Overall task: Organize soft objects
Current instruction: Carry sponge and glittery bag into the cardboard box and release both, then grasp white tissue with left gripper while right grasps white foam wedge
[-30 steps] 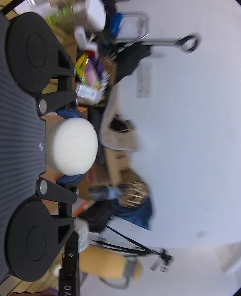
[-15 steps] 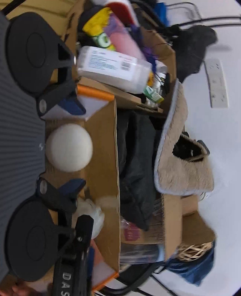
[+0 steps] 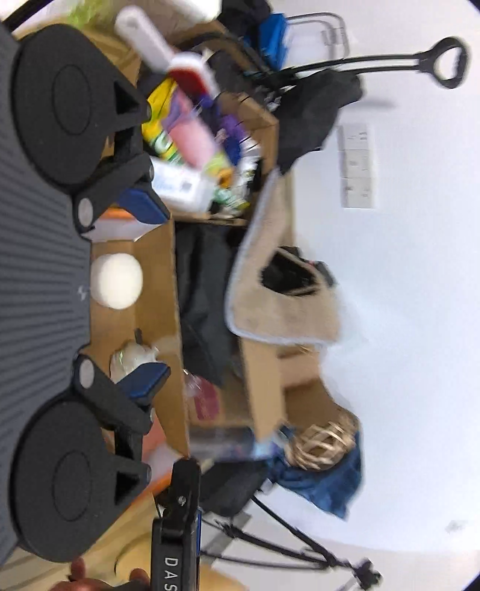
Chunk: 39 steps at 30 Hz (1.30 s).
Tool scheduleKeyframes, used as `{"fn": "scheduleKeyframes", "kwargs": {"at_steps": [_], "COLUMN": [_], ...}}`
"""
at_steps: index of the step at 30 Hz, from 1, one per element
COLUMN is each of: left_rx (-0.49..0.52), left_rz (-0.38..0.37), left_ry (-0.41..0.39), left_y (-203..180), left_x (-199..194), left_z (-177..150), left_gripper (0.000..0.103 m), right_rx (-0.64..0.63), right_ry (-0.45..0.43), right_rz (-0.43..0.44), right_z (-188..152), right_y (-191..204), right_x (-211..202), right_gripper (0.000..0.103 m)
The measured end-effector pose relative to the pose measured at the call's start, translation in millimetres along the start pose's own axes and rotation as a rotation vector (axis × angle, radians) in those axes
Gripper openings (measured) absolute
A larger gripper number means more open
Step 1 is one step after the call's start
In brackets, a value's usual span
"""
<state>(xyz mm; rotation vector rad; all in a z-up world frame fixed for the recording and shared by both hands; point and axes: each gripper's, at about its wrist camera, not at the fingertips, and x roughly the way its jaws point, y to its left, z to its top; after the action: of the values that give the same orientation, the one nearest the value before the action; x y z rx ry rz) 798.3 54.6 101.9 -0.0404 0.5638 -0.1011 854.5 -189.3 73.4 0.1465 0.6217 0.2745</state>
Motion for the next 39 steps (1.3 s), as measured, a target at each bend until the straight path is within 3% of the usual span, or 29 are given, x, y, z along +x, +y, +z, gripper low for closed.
{"fn": "scheduleKeyframes", "kwargs": {"at_steps": [6,11,16,24,30,32,35,39], "left_rx": [0.034,0.041,0.116,0.093,0.087,0.159,0.244,0.249], "left_rz": [0.032,0.052,0.056,0.02,0.061,0.021,-0.008,-0.026], "left_ry": [-0.068,-0.128,-0.283,-0.284,-0.389,-0.426,-0.407,-0.386], "left_y": [7,0,-20,-36,-50,-55,-63,-69], "left_x": [-112,-201,-299,-404,-460,-470,-468,-457], "left_z": [11,-9,-75,-240,-349,-374,-392,-399], "left_gripper": [0.088,0.088,0.095,0.102,0.103,0.103,0.103,0.103], "right_rx": [-0.103,-0.182,-0.213,-0.17,-0.173,-0.234,-0.198,-0.136], "right_ry": [-0.038,-0.101,-0.168,-0.266,-0.34,-0.36,-0.326,-0.213], "right_rz": [-0.061,-0.099,-0.076,0.013,0.07,0.032,0.009,0.037], "right_z": [8,-14,-84,-236,-344,-378,-418,-441], "right_y": [4,13,19,36,50,59,65,63], "right_x": [-123,-219,-305,-433,-479,-479,-468,-450], "right_gripper": [0.093,0.095,0.101,0.103,0.103,0.103,0.103,0.103]}}
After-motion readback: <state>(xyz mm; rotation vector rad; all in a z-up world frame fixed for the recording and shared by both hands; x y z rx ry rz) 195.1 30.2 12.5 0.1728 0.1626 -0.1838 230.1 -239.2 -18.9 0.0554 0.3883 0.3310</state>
